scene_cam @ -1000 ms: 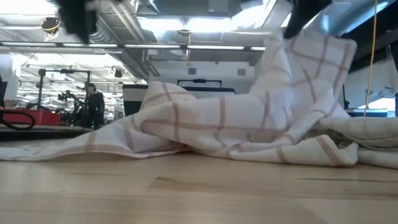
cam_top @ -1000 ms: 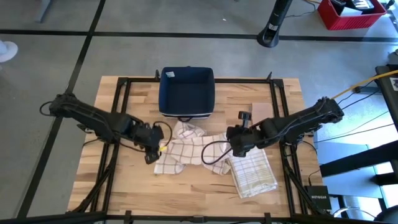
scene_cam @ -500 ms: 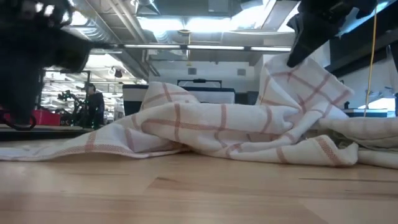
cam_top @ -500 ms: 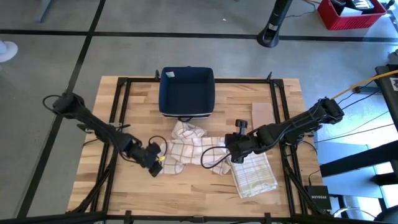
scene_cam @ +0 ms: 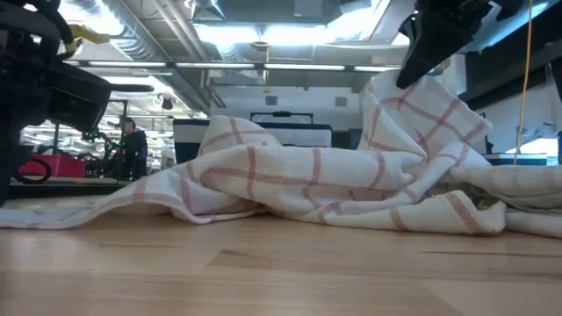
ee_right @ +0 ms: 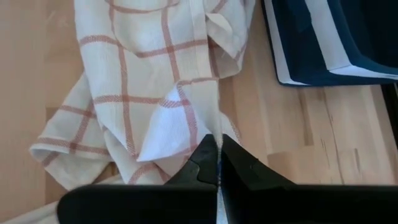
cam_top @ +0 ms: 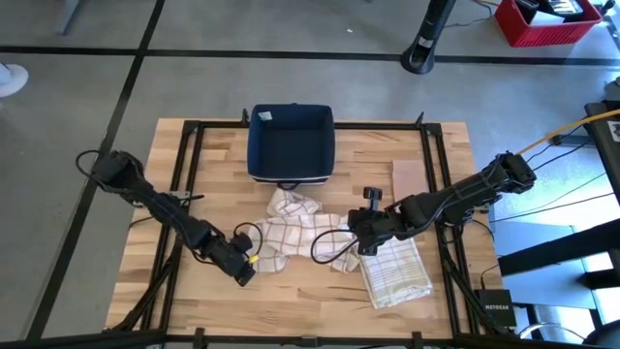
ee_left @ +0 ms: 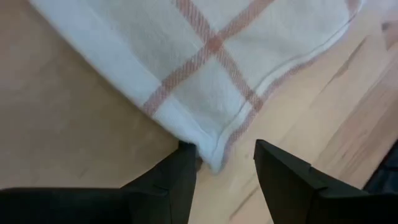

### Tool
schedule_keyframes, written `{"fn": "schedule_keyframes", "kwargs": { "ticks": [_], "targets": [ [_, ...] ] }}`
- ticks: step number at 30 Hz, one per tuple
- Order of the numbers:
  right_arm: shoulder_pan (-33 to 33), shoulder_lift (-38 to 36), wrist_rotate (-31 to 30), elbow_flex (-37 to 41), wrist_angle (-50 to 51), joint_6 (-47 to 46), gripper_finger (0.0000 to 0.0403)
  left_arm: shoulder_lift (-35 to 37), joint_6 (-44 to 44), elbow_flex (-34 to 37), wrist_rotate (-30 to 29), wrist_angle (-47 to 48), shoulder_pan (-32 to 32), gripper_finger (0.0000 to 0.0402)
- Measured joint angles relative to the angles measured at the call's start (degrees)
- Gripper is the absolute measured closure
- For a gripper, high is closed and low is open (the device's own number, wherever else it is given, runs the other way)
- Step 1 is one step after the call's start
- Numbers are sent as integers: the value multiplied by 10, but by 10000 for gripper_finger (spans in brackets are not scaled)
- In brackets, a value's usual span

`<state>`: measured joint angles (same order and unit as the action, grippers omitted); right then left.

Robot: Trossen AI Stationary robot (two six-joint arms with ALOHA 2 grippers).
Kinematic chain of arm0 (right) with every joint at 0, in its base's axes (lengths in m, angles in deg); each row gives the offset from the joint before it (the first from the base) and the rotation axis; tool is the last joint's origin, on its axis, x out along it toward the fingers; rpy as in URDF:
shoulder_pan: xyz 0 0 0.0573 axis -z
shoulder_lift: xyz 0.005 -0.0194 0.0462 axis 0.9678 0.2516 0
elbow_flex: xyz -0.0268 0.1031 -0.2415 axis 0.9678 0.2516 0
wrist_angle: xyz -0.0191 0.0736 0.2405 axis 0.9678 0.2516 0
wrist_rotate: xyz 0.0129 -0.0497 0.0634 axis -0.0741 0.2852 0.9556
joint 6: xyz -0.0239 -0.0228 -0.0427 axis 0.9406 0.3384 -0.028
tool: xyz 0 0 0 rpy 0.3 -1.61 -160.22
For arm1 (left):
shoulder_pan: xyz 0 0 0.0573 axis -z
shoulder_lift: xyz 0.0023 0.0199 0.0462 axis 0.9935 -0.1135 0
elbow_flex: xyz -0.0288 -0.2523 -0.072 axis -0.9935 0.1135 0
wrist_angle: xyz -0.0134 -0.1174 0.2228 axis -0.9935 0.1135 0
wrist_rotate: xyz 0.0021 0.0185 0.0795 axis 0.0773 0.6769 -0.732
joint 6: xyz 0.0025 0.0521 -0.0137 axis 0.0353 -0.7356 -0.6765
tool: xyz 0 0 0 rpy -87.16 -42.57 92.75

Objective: Fold towel
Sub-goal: Fold the white with brown pattern towel on the table

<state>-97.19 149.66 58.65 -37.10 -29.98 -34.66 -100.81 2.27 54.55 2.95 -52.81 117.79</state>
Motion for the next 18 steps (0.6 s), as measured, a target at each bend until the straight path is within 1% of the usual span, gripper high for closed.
{"fn": "schedule_keyframes", "kwargs": {
  "ticks": [3,5,8,10,11,12,14,16,18],
  "targets": [
    [0,0,0,0,-2,-1,398,-4,-10,0,-21,7,0,255],
    [0,0,0,0,-4,-1,398,-15,-15,-1,-29,9,0,274],
    [0,0,1,0,-3,-2,398,-32,-41,-2,-40,5,0,323],
    [0,0,1,0,-3,-2,398,-36,-52,-1,-47,6,0,370],
    [0,0,3,0,-3,-3,398,-36,-57,-2,-51,7,2,384],
    [0,0,7,0,-3,-3,398,-32,-61,-5,-54,13,4,391],
    [-5,0,17,0,-2,-8,398,-12,-76,-26,-55,68,10,390],
    [-11,0,15,0,-2,-13,398,18,-94,-67,-53,185,15,395],
    [-20,0,10,0,-3,-13,398,57,-109,-147,-58,303,21,398]
  ]
}}
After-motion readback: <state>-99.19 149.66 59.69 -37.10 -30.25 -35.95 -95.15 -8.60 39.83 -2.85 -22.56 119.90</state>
